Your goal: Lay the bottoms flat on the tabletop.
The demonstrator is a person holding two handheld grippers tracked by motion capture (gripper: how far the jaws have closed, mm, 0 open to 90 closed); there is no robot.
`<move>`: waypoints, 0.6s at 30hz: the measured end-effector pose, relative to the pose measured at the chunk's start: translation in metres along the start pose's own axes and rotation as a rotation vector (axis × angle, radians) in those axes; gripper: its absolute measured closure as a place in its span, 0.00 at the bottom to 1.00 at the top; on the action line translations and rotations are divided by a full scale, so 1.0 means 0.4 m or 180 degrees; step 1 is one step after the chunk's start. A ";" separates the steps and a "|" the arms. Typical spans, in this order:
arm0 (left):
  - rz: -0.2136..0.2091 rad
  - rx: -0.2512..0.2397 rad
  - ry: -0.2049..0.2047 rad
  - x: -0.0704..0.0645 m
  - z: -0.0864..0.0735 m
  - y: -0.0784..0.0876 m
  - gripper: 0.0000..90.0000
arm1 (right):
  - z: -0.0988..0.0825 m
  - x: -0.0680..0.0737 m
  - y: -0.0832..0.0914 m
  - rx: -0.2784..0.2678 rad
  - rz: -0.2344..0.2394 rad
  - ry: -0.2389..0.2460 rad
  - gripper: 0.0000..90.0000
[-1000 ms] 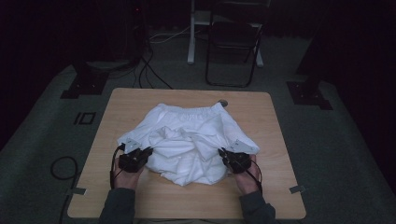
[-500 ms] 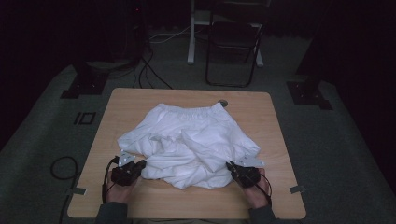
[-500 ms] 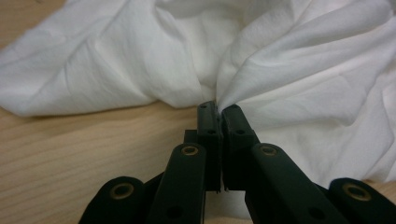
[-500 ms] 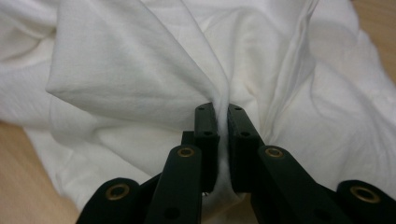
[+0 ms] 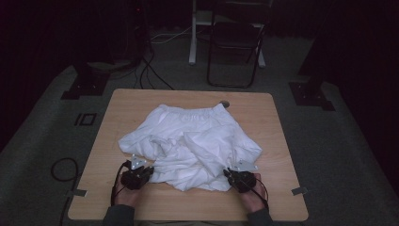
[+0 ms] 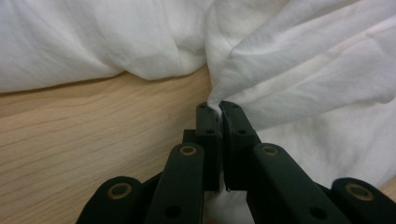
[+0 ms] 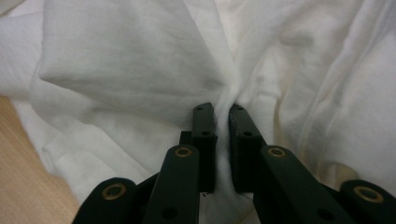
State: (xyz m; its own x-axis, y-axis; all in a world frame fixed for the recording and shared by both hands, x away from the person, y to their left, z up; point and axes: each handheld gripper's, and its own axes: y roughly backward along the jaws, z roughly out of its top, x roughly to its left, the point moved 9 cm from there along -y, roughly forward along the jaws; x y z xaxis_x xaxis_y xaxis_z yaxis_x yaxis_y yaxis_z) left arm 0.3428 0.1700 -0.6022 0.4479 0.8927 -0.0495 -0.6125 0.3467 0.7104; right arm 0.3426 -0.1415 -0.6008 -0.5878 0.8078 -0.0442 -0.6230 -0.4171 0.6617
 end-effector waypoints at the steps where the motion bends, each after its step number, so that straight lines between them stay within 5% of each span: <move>1: -0.0005 0.0003 -0.0016 -0.002 -0.001 -0.003 0.96 | -0.001 0.000 -0.003 0.0008 -0.0011 0.0005 0.92; 18: -0.0058 0.0069 -0.0139 -0.014 -0.045 0.038 0.96 | -0.030 0.011 0.035 0.0003 -0.0083 0.0000 0.94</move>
State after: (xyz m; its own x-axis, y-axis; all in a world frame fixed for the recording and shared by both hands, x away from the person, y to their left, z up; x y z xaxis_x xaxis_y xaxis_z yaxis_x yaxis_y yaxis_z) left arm 0.3192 0.1755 -0.6039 0.4871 0.8728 -0.0322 -0.5899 0.3560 0.7248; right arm 0.3251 -0.1488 -0.6007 -0.5714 0.8184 -0.0614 -0.6376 -0.3956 0.6610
